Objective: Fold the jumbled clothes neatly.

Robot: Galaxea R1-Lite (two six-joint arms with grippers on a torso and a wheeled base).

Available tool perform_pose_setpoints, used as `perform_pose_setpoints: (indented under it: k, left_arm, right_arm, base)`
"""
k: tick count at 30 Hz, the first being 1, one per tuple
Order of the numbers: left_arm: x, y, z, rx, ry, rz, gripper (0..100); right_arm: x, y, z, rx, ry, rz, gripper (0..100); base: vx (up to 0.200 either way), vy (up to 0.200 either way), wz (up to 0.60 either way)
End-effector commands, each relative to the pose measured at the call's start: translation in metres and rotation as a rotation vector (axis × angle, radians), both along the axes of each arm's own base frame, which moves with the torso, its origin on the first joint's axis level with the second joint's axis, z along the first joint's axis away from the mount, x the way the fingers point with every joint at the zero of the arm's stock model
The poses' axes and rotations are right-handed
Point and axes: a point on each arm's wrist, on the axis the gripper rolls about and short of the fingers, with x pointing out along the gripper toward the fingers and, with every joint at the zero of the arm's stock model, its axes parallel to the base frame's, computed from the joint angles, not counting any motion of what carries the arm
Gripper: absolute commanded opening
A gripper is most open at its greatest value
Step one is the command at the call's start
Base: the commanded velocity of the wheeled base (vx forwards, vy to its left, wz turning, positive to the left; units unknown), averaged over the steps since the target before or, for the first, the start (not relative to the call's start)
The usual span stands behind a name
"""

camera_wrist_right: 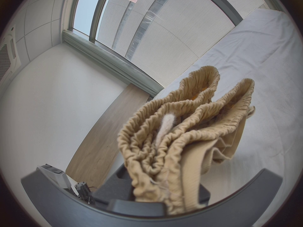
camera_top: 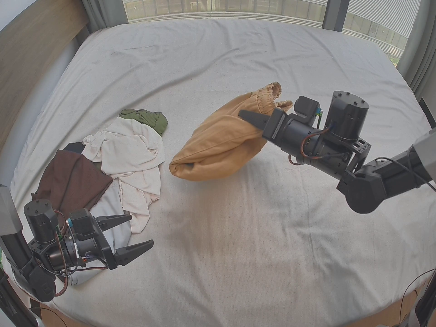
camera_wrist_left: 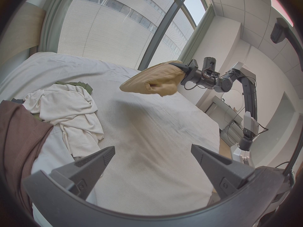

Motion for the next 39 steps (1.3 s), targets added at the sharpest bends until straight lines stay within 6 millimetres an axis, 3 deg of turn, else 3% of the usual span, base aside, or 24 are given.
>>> perform_pose_setpoints:
  k: [1, 15, 24, 29, 39]
  left_arm:
    - [0.000, 0.000, -0.003, 0.001, 0.012, 0.000, 100]
    - [0.001, 0.000, -0.008, 0.004, 0.038, 0.000, 100]
    - [0.002, 0.000, -0.012, 0.007, 0.056, -0.001, 100]
    - [0.000, 0.000, -0.012, 0.007, 0.060, -0.001, 100]
    - [-0.001, 0.001, -0.013, 0.008, 0.066, -0.001, 100]
  right_arm:
    - [0.032, 0.011, -0.013, -0.001, 0.002, -0.018, 0]
    - [0.088, 0.014, -0.020, 0.033, -0.054, -0.071, 0]
    - [0.105, 0.013, -0.023, 0.049, -0.086, -0.094, 0]
    - [0.121, 0.006, -0.070, 0.003, -0.011, -0.119, 0]
    - [0.110, -0.014, -0.111, -0.121, 0.059, -0.146, 0]
  base:
    - [0.000, 0.000, 0.00]
    - [0.000, 0.000, 0.00]
    - [0.000, 0.000, 0.00]
    - [0.000, 0.000, 0.00]
    - [0.000, 0.000, 0.00]
